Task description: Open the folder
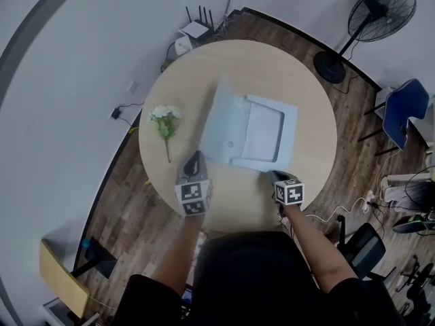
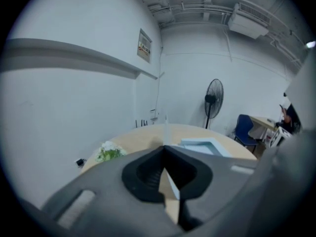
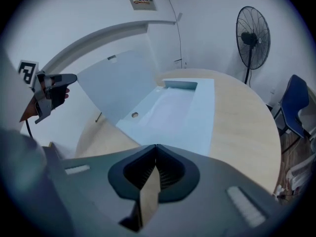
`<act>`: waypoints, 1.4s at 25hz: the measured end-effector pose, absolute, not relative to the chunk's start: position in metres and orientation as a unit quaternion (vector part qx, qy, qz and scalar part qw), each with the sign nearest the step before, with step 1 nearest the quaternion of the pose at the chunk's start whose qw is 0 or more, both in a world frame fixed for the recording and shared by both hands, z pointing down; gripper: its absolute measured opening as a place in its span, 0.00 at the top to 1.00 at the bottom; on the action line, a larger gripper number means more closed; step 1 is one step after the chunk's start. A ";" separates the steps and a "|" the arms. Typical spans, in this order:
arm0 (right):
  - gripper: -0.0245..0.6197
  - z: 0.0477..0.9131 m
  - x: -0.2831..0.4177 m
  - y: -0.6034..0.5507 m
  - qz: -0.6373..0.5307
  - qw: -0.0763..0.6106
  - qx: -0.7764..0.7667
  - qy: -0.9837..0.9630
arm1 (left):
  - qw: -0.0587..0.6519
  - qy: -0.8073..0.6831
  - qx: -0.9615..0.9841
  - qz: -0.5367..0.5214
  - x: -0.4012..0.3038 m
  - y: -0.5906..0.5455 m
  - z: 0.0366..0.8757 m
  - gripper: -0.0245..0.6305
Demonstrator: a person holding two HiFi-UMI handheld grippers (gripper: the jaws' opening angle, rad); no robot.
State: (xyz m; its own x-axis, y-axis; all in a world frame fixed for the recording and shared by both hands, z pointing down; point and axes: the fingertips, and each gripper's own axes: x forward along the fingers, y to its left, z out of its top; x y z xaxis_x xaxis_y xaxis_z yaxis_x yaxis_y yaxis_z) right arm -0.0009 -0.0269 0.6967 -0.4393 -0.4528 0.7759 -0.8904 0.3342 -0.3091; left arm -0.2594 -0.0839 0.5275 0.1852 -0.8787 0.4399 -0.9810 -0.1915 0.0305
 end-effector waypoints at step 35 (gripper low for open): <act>0.96 0.722 -0.163 -0.054 0.343 0.334 0.427 -0.767 | 0.298 -0.630 0.675 0.241 -0.454 -0.129 0.734 0.95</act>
State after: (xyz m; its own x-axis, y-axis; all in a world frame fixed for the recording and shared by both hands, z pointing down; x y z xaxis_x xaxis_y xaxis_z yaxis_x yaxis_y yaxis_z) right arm -0.1629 -0.0544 0.7220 -0.4118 -0.4258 0.8057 -0.8844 0.4000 -0.2406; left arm -0.4536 -0.1290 0.7342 0.0897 -0.7075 0.7010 -0.9947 -0.0289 0.0982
